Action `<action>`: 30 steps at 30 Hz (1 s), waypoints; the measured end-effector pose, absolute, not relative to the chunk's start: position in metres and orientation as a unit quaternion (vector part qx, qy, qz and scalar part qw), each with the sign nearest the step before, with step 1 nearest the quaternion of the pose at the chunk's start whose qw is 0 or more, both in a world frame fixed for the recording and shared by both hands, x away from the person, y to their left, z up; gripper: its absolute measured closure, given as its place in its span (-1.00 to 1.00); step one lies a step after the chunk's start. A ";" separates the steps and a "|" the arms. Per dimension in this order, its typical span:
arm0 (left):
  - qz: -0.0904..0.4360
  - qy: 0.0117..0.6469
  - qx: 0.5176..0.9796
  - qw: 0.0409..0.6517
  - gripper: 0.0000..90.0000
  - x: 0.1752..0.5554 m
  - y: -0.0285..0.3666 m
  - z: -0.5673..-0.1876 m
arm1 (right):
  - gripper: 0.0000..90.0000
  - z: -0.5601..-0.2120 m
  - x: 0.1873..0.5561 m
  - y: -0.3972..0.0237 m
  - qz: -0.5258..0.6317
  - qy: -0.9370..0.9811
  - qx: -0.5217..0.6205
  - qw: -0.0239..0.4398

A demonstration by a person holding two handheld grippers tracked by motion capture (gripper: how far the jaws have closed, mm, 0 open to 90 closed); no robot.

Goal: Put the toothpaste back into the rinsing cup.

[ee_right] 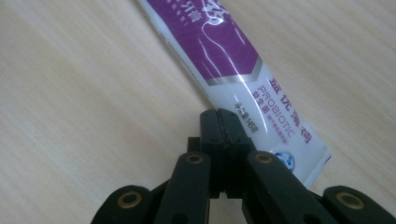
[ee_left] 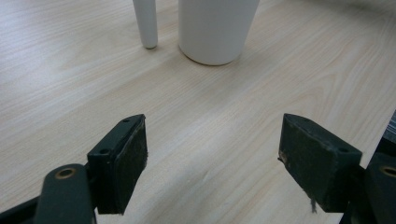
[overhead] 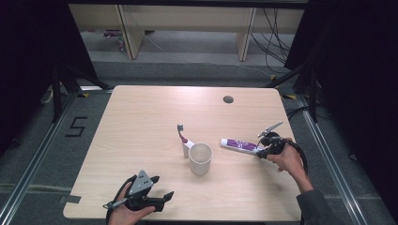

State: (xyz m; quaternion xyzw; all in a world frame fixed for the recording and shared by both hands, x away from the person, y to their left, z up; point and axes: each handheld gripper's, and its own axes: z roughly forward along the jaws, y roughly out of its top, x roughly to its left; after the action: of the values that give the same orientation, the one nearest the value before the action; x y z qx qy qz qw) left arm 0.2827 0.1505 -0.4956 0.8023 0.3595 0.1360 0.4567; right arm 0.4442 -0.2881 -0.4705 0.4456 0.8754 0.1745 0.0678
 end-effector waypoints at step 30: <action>0.132 0.358 0.800 0.463 -0.48 0.282 0.149 -0.496 | 1.00 -0.473 0.523 -0.263 0.174 0.852 0.485 0.090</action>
State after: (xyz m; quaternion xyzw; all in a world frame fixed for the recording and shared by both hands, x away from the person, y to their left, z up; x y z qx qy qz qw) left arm 0.2817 0.1488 -0.4960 0.8001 0.3585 0.1321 0.4625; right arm 0.5233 -0.2634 -0.4728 0.4852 0.8521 0.1744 0.0896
